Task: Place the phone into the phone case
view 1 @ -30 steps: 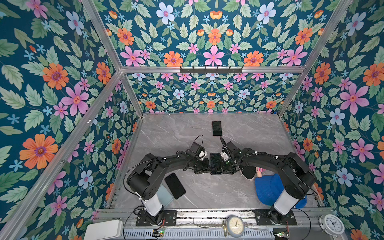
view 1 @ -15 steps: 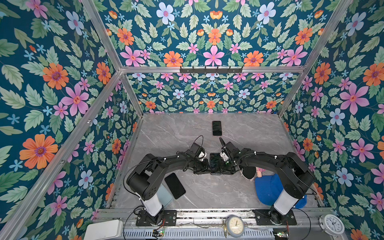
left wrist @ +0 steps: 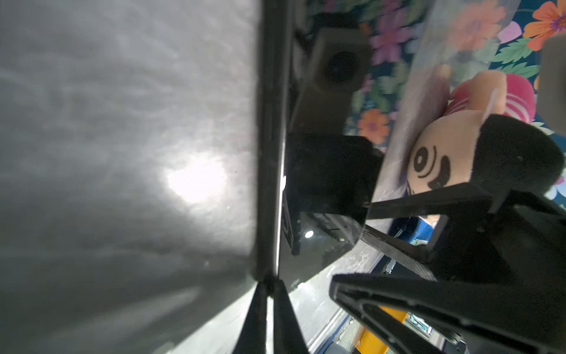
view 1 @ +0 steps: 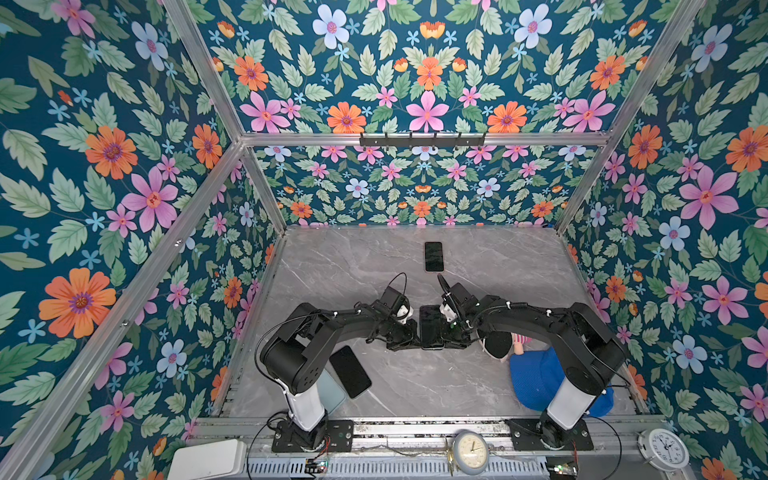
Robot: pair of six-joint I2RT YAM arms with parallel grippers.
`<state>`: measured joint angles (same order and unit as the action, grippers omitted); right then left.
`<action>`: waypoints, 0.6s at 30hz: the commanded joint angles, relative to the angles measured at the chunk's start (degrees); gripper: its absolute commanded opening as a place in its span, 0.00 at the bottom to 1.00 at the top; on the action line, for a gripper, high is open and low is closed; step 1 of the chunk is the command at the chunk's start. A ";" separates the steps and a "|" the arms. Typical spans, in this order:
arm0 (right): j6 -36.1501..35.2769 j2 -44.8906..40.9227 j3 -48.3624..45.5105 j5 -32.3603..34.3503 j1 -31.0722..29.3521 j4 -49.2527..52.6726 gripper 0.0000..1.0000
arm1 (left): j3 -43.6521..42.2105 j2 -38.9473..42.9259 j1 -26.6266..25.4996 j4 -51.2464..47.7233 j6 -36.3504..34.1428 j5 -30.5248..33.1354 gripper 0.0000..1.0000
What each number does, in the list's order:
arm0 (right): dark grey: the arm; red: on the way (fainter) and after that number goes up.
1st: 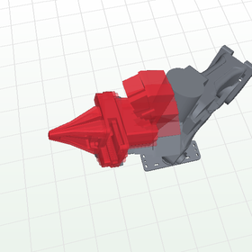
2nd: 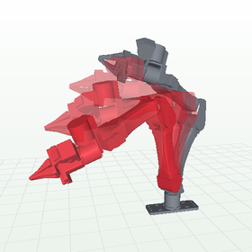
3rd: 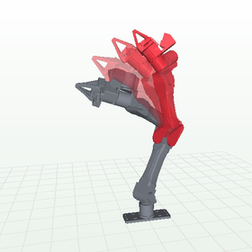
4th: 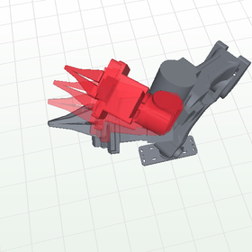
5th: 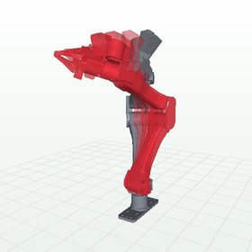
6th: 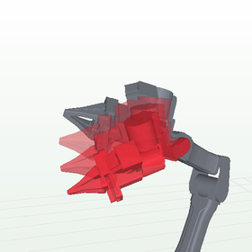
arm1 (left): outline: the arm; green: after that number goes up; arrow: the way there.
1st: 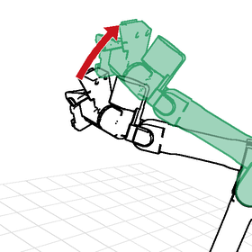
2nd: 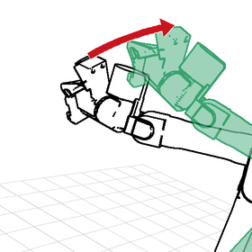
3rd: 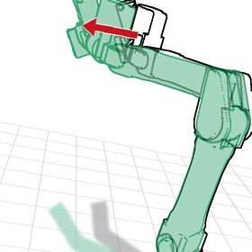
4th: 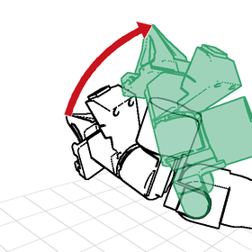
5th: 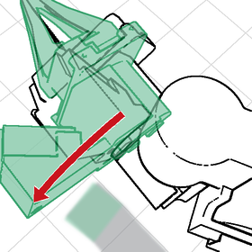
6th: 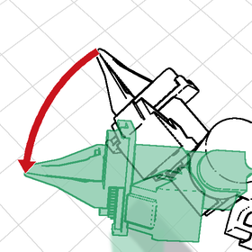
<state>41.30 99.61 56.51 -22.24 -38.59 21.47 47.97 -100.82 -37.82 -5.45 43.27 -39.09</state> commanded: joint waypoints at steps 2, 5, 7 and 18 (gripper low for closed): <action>-0.61 0.49 0.53 -1.23 -0.42 -0.86 0.55 | -1.11 -0.40 0.40 0.48 -0.46 0.94 0.07; -0.61 0.95 0.86 -1.23 -0.73 -1.06 0.54 | -1.77 -0.35 0.54 0.94 -0.46 0.94 0.07; -0.78 1.29 1.29 -0.77 -1.18 -0.49 0.54 | -2.24 -0.35 0.61 1.15 -0.44 1.11 0.07; -2.36 -2.17 3.02 6.86 -1.36 7.73 0.54 | 2.03 2.29 0.65 -5.73 -4.65 4.28 0.33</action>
<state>38.96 97.95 59.40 -17.34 -39.88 26.81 49.34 -98.94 -37.21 -8.71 40.27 -35.99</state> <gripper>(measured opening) 0.536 0.323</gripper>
